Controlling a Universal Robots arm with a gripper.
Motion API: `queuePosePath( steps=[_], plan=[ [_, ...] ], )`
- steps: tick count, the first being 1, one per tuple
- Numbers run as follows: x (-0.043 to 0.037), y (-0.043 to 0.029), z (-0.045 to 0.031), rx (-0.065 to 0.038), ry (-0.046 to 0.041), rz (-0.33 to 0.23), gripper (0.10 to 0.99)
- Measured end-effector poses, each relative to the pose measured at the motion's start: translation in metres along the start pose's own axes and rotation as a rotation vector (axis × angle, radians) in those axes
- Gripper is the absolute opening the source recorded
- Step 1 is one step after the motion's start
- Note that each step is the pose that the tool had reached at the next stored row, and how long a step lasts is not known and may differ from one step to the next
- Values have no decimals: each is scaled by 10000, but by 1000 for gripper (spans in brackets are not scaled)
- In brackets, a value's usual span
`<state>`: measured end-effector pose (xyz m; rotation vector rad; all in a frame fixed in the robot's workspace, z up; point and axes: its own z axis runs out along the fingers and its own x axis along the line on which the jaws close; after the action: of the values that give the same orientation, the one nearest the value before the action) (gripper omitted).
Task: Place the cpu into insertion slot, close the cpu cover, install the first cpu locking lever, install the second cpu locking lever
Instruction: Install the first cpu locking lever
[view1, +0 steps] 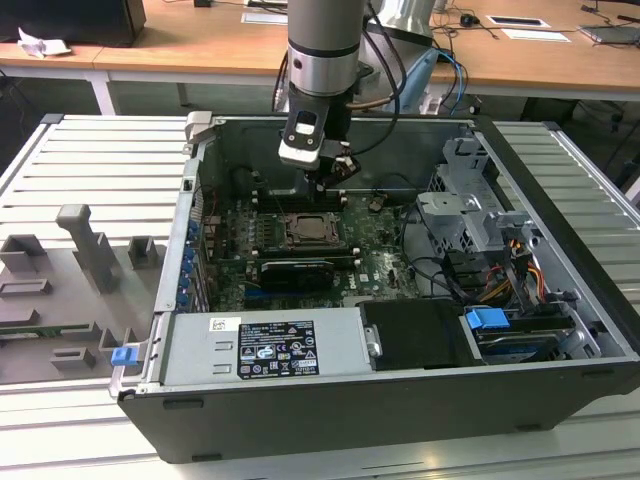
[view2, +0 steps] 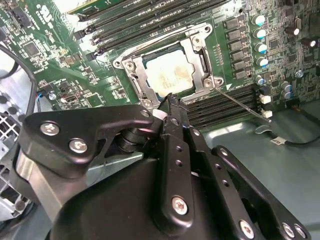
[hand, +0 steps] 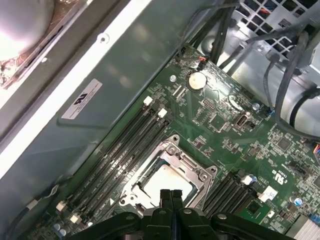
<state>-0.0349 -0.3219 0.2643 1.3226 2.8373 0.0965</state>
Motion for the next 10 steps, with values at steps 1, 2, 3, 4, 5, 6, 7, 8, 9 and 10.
queuePosePath(
  steps=[1,2,3,4,5,6,7,8,9,10],
  plan=[
    [0,0,0,2,9,-149,106],
    [0,0,0,4,16,-279,106],
    [0,0,0,6,22,-373,106],
    [0,0,0,9,29,-495,106],
    [0,0,0,11,37,-636,106],
    [0,0,0,13,44,-744,106],
    [0,0,0,16,53,-905,106],
    [0,0,0,18,61,-1024,106],
    [0,0,0,19,66,-1110,106],
    [0,0,0,21,69,-1163,106]
  ],
)
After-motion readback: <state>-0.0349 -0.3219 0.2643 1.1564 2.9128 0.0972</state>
